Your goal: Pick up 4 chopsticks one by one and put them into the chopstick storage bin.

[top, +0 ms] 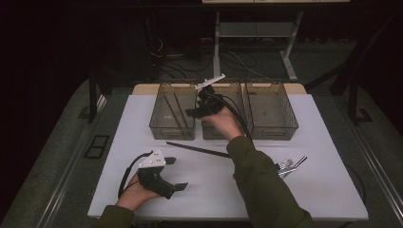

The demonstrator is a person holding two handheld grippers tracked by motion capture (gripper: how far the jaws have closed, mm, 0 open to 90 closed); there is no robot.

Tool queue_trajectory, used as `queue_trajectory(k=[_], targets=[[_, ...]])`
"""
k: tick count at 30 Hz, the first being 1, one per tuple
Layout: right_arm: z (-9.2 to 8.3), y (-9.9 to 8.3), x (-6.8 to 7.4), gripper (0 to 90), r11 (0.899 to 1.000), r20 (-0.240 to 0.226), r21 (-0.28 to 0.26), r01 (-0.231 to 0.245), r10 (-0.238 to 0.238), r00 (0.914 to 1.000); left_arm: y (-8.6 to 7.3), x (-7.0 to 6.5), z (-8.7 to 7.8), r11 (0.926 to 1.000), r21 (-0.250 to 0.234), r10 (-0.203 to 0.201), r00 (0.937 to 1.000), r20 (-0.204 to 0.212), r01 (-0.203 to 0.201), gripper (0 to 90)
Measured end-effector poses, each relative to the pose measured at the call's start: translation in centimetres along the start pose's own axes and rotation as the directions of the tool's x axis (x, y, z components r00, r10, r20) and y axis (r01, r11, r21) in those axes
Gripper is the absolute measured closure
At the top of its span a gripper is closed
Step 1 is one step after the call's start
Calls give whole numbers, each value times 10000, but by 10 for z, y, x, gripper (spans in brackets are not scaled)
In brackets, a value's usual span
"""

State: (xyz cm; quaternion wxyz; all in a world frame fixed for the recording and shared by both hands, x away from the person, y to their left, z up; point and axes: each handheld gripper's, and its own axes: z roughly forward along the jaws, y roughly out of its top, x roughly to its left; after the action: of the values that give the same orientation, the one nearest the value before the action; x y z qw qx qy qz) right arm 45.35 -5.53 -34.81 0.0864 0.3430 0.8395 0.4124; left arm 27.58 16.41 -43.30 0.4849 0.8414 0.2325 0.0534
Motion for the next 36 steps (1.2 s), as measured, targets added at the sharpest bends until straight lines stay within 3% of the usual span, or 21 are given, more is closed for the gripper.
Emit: queue_trajectory(k=[9, 13, 17, 23, 27, 36], targets=[[-34, -29, -7, 280, 9995, -210, -219, 241, -245, 9995, -1, -1, 1, 9999, 113, -101, 9999, 2, 101, 0], [-45, -42, -11, 200, 9995, 7, -217, 222, -222, 9998, -1, -1, 1, 9998, 21, -196, 9998, 27, 196, 0], [-56, -55, -14, 190, 9993, 252, -271, 244, -237, 9994, -1, 0, 1, 9999, 101, -107, 9999, 38, 106, 0], [-71, -80, -19, 189, 9989, 194, -442, 124, -116, 9997, -1, 0, 1, 9997, 85, -237, 9997, 44, 236, 0], [-82, -97, -25, 124, 9984, 393, -564, 40, -18, 9992, -1, 1, 2, 9997, 180, -148, 9999, 16, 147, 0], [-109, -135, -34, 125, 9966, 372, -794, -224, 254, 9990, -2, 1, 3, 9996, 214, -159, 9999, -21, 159, 0]])
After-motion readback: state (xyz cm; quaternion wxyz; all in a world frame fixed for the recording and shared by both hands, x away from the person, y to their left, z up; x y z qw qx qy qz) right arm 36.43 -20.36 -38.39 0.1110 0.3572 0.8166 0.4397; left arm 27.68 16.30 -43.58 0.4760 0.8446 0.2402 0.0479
